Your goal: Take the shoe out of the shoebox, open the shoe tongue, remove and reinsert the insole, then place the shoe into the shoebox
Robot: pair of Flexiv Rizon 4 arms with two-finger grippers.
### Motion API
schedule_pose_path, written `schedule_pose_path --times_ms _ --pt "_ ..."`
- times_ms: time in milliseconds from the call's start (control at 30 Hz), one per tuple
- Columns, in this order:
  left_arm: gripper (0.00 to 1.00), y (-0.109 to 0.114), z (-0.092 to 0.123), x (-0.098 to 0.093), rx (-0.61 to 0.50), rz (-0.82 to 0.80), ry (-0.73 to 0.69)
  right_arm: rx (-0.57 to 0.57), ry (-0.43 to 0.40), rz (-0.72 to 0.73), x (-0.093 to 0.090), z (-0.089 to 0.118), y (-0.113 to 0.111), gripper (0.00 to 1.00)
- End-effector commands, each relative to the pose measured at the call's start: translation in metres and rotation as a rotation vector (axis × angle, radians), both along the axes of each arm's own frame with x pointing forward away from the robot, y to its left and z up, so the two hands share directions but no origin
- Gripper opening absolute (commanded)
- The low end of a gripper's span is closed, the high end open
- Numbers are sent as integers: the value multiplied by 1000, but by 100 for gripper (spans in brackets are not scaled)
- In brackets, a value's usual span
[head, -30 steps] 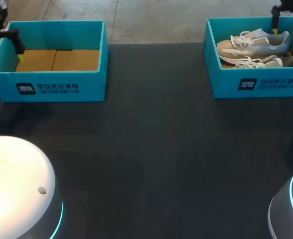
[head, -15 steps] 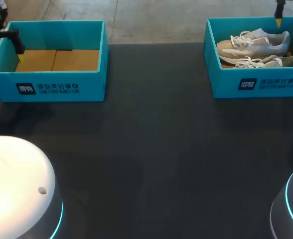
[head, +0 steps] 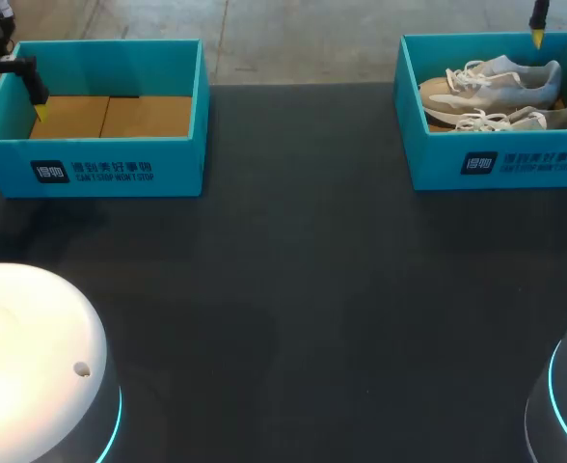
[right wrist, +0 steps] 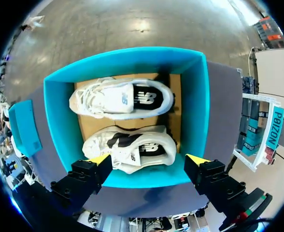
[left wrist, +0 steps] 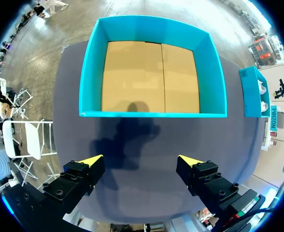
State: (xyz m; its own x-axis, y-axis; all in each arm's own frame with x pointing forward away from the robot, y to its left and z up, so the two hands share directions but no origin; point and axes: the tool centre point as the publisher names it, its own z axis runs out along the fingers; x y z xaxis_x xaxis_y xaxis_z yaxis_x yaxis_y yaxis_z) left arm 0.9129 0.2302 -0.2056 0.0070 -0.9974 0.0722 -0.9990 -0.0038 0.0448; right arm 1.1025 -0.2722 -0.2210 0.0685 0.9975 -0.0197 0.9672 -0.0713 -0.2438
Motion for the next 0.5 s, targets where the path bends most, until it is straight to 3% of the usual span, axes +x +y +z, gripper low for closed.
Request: schedule_pose_path --times_ms 33,500 --pt "100 0 0 0 2 0 0 -4 -108 1 -43 -3 19 100" --pt "100 0 0 0 2 0 0 -46 -240 -58 -86 -3 45 100"
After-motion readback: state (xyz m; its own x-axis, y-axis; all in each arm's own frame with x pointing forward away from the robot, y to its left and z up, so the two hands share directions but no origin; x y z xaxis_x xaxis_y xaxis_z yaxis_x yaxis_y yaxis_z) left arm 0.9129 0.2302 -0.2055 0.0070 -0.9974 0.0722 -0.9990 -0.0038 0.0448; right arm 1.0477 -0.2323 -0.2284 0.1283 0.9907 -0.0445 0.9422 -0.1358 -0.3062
